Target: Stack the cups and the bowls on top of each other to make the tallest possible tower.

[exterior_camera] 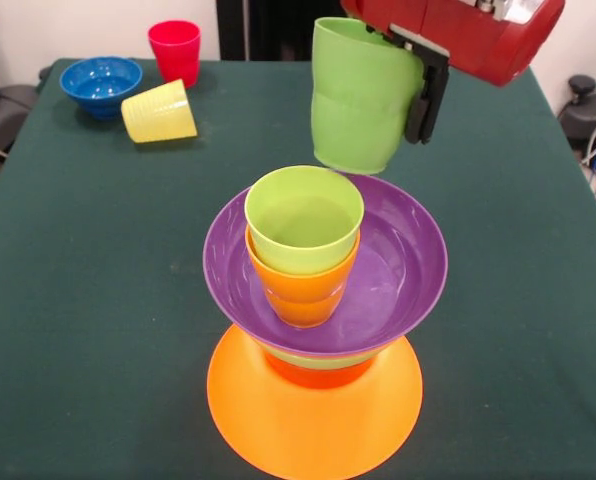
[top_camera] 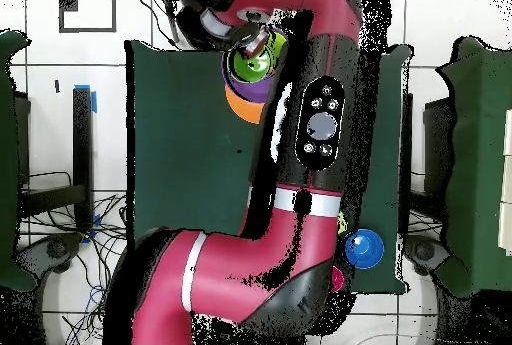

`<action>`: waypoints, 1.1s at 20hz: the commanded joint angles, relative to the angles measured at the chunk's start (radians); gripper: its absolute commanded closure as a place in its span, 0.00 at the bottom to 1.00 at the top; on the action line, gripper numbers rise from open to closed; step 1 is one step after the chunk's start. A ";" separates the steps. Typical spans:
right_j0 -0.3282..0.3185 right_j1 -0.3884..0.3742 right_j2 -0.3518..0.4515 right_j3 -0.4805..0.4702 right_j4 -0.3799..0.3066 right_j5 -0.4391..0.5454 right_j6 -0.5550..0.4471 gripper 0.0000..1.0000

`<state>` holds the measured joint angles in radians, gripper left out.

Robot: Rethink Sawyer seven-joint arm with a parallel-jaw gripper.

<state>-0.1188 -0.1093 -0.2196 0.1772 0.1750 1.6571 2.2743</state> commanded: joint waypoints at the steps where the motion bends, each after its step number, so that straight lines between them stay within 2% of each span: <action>1: -0.010 0.004 -0.008 0.007 0.037 0.092 0.100 1.00; 15: -0.023 0.056 -0.114 -0.028 0.143 0.023 0.077 1.00; 22: -0.050 0.108 -0.220 -0.080 0.237 0.011 0.042 1.00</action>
<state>-0.1318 -0.0468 -0.4004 0.1020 0.3711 1.6608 2.2743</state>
